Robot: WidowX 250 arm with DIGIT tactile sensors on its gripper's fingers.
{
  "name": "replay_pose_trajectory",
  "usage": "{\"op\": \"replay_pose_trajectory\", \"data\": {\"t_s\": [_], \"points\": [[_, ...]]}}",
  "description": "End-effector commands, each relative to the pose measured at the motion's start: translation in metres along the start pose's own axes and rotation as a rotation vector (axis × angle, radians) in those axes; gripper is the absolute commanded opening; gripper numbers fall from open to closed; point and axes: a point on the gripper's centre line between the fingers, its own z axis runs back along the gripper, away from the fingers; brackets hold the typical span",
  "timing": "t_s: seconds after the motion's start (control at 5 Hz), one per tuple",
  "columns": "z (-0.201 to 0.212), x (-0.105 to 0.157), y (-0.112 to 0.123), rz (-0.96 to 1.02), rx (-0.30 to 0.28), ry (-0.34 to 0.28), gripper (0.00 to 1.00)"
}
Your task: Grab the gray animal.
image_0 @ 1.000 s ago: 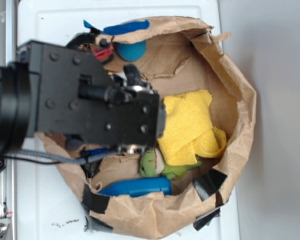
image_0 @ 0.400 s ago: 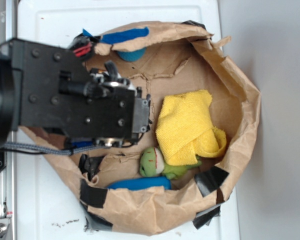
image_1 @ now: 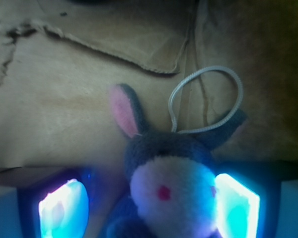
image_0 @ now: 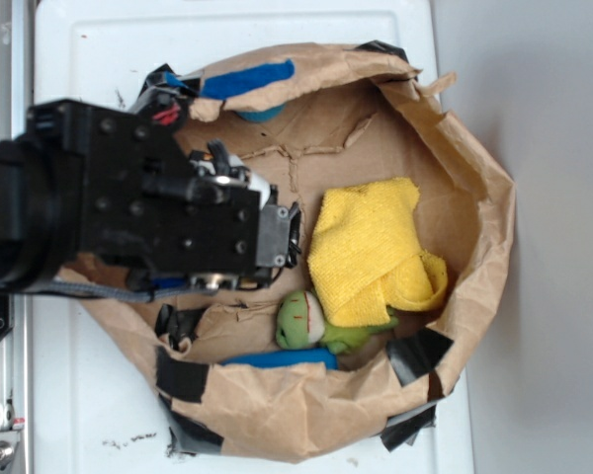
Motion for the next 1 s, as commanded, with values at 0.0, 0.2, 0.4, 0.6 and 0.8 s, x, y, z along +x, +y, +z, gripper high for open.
{"op": "replay_pose_trajectory", "data": {"t_s": [0.0,0.2,0.4,0.6,0.8], "points": [[0.0001,0.0068,-0.0039,0.018,-0.015,0.014,1.0],[0.0001,0.0078,-0.005,0.035,0.005,0.024,1.0],[0.0018,0.0074,-0.0037,0.037,-0.009,0.021,0.0],[0.0053,0.0063,-0.0024,0.03,-0.026,0.027,0.0],[0.0081,0.0068,-0.0033,0.037,-0.04,0.031,0.0]]}}
